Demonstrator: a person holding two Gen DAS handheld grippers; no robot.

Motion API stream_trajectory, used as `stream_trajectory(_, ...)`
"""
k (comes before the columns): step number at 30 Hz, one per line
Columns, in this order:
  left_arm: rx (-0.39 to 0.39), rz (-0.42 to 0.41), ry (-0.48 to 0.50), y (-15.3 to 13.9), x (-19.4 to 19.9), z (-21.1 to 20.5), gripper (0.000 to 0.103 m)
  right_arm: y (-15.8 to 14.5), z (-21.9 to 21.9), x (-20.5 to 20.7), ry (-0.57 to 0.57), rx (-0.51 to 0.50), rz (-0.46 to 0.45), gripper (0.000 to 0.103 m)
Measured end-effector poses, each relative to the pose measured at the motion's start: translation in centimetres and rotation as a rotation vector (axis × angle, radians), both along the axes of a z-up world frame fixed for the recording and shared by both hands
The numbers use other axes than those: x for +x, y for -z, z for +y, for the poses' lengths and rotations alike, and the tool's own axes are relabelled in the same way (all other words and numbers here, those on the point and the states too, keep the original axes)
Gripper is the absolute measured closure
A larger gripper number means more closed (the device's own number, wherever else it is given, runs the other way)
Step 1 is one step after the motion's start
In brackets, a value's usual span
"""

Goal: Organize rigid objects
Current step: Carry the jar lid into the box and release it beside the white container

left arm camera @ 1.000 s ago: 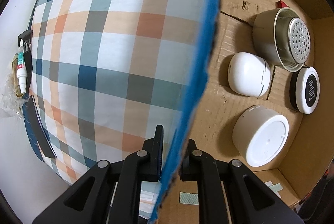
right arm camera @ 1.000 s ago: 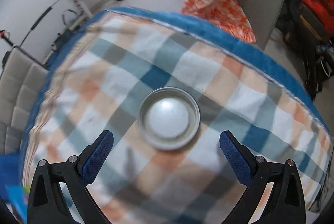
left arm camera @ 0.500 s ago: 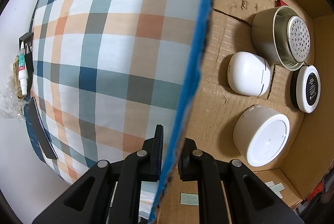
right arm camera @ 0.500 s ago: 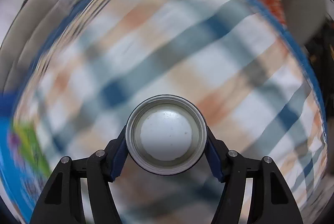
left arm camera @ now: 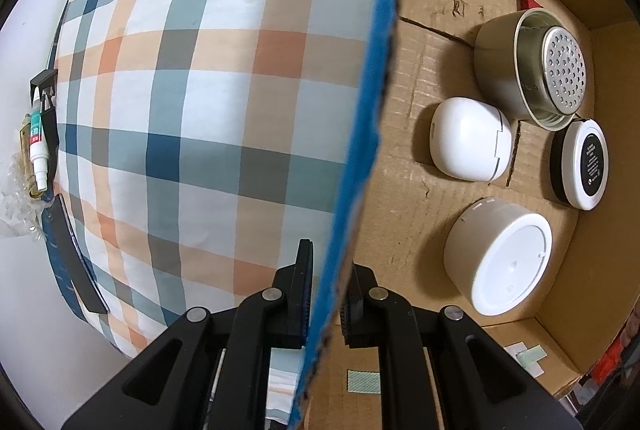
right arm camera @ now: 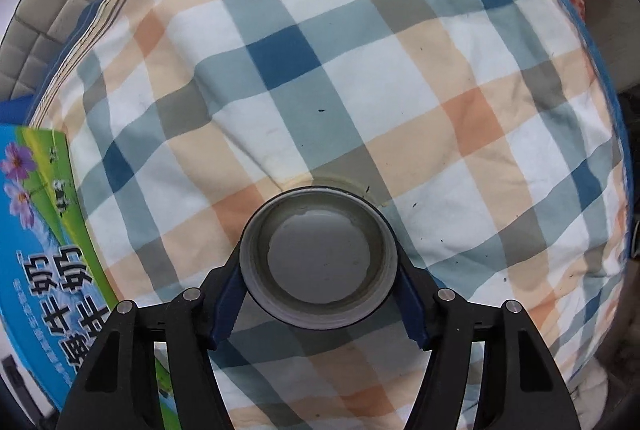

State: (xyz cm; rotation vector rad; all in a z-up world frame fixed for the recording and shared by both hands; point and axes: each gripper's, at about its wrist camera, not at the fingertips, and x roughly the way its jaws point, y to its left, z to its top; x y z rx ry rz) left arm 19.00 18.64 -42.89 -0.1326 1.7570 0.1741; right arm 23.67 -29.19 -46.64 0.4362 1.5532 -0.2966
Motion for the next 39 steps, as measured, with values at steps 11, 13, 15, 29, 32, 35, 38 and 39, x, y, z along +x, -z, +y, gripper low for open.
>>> stream_trajectory(11, -0.007, -0.022, 0.018, -0.7, -0.7, -0.2, 0.094, -12.9, 8.2, -3.4, -0.163, 0.128, -0.227, 0.035)
stream_trajectory(13, -0.011, -0.025, 0.019, -0.8, -0.9, -0.3, 0.094, -15.1, 10.4, -3.9, -0.199, 0.169, -0.258, 0.035)
stream_trajectory(15, -0.015, -0.026, 0.023, -0.9, -1.2, -0.2, 0.094, -16.1, 13.6, -4.3, -0.232, 0.203, -0.267, 0.035)
stream_trajectory(29, -0.046, -0.035, 0.023, -1.0, -2.0, 0.4, 0.094, -11.0, 24.1, -6.1, -0.383, 0.186, -0.126, 0.035)
stream_trajectory(32, -0.048, -0.035, 0.025, -0.9, -2.2, 0.5, 0.094, -9.5, 24.7, -6.1, -0.379, 0.171, -0.085, 0.035)
stream_trajectory(35, -0.051, -0.036, 0.027, -1.0, -2.6, 0.7, 0.094, -8.4, 25.1, -5.9, -0.378, 0.159, -0.059, 0.035)
stream_trajectory(38, -0.051, -0.036, 0.028, -1.0, -2.8, 0.7, 0.094, -7.8, 25.5, -5.6, -0.378, 0.136, -0.045, 0.035)
stream_trajectory(39, -0.051, -0.036, 0.029, -1.0, -2.8, 0.7, 0.094, -7.6, 25.7, -5.5, -0.380, 0.131, -0.039, 0.035)
